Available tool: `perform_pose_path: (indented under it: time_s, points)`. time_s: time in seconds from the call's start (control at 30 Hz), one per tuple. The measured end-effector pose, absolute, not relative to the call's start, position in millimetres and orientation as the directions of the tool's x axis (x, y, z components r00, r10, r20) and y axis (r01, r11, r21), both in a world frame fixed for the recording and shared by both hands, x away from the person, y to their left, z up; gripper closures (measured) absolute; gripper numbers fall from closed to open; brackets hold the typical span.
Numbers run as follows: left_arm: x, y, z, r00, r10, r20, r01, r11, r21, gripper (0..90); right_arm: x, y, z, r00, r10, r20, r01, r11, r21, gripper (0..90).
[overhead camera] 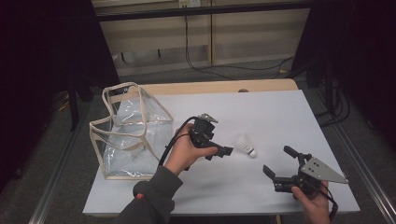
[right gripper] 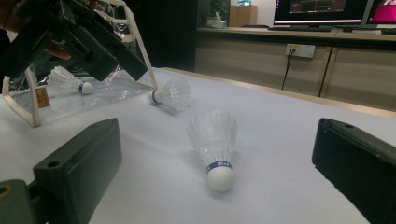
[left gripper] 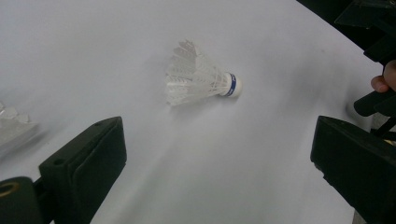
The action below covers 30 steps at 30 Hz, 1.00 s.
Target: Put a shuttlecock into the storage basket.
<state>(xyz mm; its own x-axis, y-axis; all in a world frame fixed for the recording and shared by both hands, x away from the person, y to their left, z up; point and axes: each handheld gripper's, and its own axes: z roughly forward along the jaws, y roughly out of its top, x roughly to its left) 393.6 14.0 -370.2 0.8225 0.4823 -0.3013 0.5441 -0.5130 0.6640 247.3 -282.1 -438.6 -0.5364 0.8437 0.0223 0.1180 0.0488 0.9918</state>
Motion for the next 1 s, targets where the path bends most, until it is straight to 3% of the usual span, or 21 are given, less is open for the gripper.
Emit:
perform_pose_path:
  time_s: [1.0]
  points:
    - [399,6,-383,0.817,0.496,-0.293,0.547,-0.509,0.664,3.4,248,-282,-438,-0.535,0.845,0.021,0.116,0.049,0.992,1.6]
